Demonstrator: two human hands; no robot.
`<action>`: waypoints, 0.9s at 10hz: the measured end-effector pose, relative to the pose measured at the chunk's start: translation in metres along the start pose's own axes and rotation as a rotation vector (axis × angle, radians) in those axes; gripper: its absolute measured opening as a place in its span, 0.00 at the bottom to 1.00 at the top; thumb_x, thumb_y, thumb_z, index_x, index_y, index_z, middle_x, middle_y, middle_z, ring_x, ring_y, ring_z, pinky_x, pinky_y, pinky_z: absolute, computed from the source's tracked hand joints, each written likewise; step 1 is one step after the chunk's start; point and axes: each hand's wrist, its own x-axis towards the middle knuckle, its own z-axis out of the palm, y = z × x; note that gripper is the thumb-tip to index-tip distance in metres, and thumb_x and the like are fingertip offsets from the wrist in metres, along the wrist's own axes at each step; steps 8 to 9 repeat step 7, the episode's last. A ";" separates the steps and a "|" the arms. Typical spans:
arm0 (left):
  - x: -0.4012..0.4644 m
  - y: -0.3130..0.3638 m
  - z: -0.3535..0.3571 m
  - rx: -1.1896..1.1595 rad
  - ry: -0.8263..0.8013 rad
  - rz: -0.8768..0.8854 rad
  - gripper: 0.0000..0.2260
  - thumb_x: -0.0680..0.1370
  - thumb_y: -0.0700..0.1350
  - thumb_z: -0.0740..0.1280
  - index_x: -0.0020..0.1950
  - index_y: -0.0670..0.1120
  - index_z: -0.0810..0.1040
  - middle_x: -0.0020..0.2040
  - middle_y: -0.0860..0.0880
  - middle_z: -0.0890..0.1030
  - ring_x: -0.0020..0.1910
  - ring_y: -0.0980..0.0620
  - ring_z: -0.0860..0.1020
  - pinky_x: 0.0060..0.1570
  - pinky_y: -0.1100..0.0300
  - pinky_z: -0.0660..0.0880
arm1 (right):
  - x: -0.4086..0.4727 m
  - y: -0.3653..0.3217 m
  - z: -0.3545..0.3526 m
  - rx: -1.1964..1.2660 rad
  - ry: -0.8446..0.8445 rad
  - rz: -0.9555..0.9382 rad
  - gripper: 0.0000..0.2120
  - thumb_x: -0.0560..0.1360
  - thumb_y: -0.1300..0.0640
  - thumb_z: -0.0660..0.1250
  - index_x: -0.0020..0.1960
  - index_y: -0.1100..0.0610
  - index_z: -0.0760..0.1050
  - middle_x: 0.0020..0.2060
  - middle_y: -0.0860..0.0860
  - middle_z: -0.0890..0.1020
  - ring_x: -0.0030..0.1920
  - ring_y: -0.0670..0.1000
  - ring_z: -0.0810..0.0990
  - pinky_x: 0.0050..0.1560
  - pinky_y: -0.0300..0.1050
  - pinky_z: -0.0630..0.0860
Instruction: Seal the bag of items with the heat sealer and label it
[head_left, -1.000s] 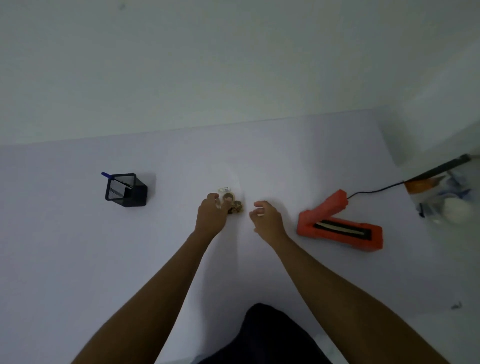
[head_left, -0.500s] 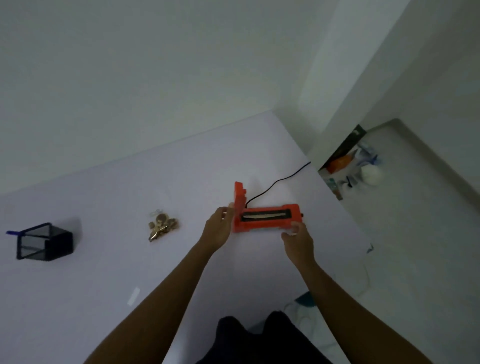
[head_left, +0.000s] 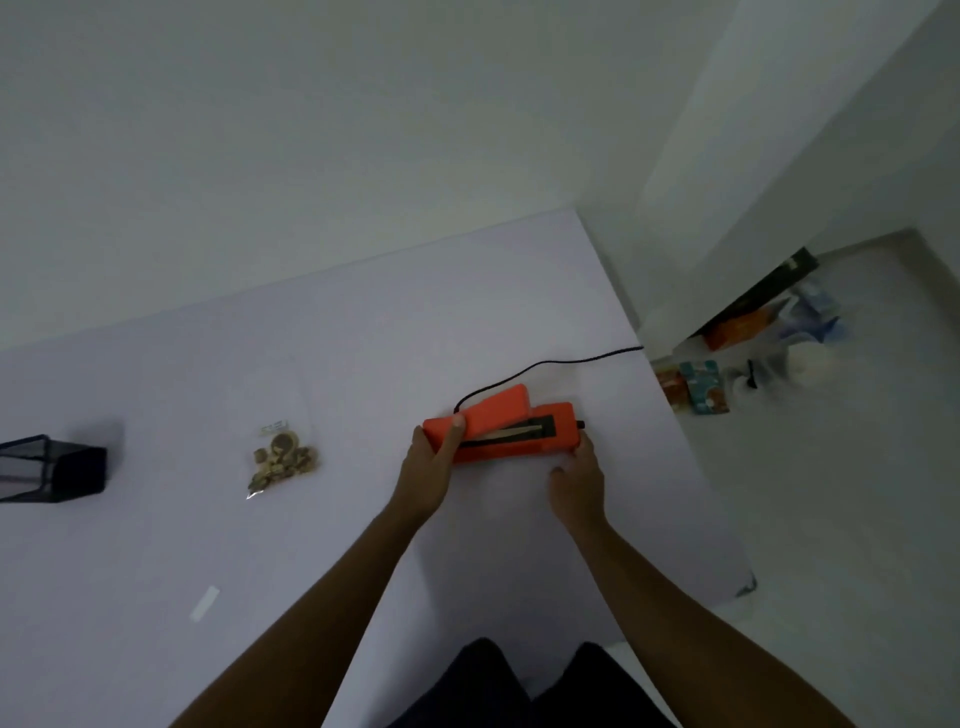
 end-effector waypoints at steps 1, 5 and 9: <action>0.023 0.022 -0.004 -0.051 0.019 -0.012 0.35 0.77 0.68 0.57 0.74 0.45 0.63 0.71 0.45 0.72 0.65 0.47 0.72 0.59 0.57 0.66 | 0.030 -0.026 0.000 -0.017 -0.047 -0.034 0.38 0.73 0.71 0.59 0.80 0.54 0.55 0.68 0.60 0.75 0.65 0.62 0.77 0.64 0.59 0.77; 0.086 0.082 -0.019 -0.069 0.060 -0.051 0.41 0.75 0.69 0.58 0.77 0.41 0.58 0.73 0.41 0.68 0.69 0.42 0.70 0.63 0.51 0.68 | 0.106 -0.088 0.012 -0.105 -0.085 -0.117 0.37 0.72 0.72 0.60 0.79 0.58 0.58 0.65 0.61 0.77 0.63 0.63 0.78 0.64 0.60 0.77; 0.068 0.082 -0.030 0.035 0.047 -0.031 0.41 0.77 0.68 0.56 0.79 0.40 0.52 0.77 0.40 0.63 0.74 0.40 0.65 0.69 0.50 0.64 | 0.097 -0.094 -0.005 -0.158 -0.076 -0.158 0.30 0.77 0.71 0.60 0.77 0.60 0.62 0.69 0.60 0.75 0.69 0.61 0.74 0.70 0.55 0.72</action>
